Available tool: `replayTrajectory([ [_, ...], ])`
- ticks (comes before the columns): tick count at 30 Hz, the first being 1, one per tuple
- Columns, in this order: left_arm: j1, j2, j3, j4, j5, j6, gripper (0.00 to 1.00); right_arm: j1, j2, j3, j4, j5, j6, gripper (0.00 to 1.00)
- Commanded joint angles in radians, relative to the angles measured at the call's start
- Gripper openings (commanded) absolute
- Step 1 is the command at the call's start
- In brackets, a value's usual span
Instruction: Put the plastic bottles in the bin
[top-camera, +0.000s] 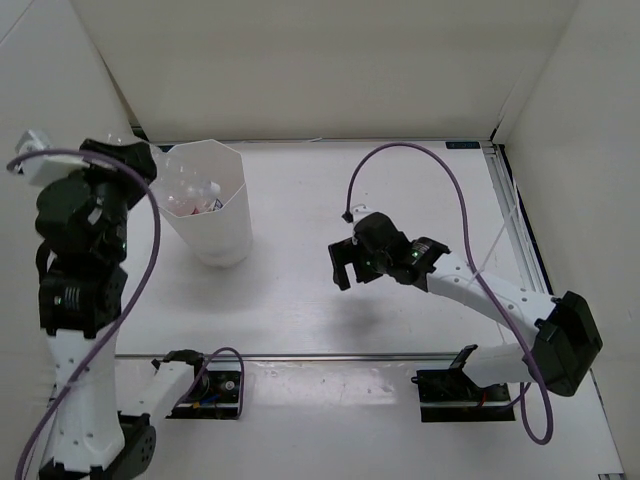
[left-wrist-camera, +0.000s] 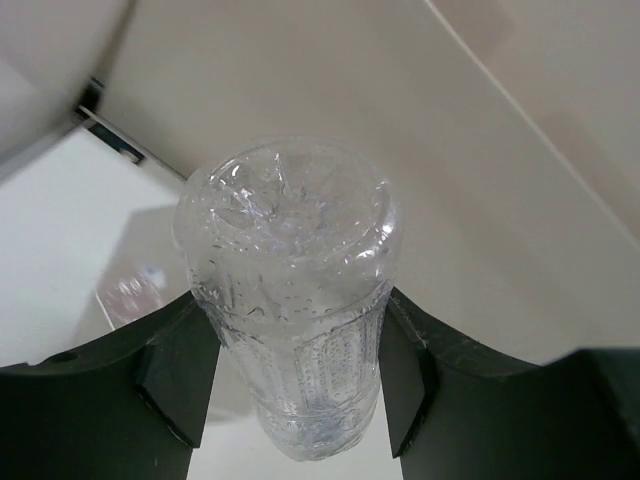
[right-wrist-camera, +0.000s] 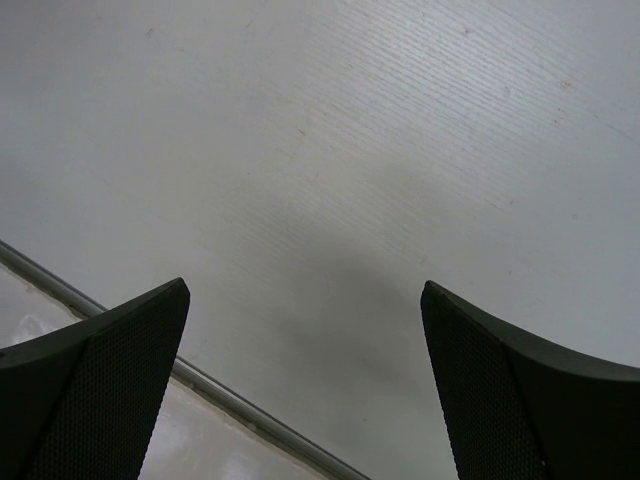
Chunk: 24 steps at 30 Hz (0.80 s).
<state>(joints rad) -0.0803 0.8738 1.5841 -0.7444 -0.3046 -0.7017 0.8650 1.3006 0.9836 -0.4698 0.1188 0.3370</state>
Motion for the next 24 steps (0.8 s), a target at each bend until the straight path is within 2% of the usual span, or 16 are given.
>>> replayTrajectory([
  [1,0.004,0.186,0.014,0.051,-0.126,0.198,0.39,-0.001,0.015,0.079,0.040,-0.028,-0.024,1.00],
  [4,0.004,0.241,0.014,0.060,-0.203,0.235,0.47,-0.001,0.035,0.128,0.031,-0.028,-0.045,1.00],
  [7,0.004,0.266,0.045,0.060,-0.222,0.317,0.78,-0.023,0.046,0.184,-0.001,-0.060,-0.035,1.00],
  [8,-0.007,0.266,0.107,0.060,-0.222,0.333,1.00,-0.040,0.058,0.207,-0.047,-0.077,-0.026,1.00],
  [10,-0.019,0.266,0.166,0.060,-0.191,0.390,1.00,-0.063,0.113,0.315,-0.130,-0.128,0.013,1.00],
  [11,-0.019,0.239,0.184,0.060,-0.144,0.399,1.00,-0.086,0.184,0.425,-0.256,-0.128,0.035,1.00],
  [12,-0.019,0.220,0.185,0.060,-0.118,0.400,1.00,-0.086,0.184,0.426,-0.333,-0.105,0.036,1.00],
  [13,-0.019,0.197,0.163,0.060,-0.094,0.415,1.00,-0.099,0.266,0.545,-0.411,-0.067,0.074,1.00],
  [14,-0.019,0.138,0.080,0.060,-0.081,0.415,1.00,-0.100,0.305,0.596,-0.537,0.018,0.089,1.00],
  [17,-0.019,0.012,-0.085,-0.027,-0.108,0.366,1.00,-0.109,0.390,0.676,-0.654,0.122,0.123,1.00],
  [21,-0.019,-0.125,-0.370,-0.157,-0.201,0.276,1.00,-0.109,0.332,0.614,-0.607,0.136,0.134,1.00],
  [24,-0.019,-0.240,-0.542,-0.159,-0.330,0.216,1.00,-0.109,0.281,0.586,-0.584,0.172,0.198,1.00],
])
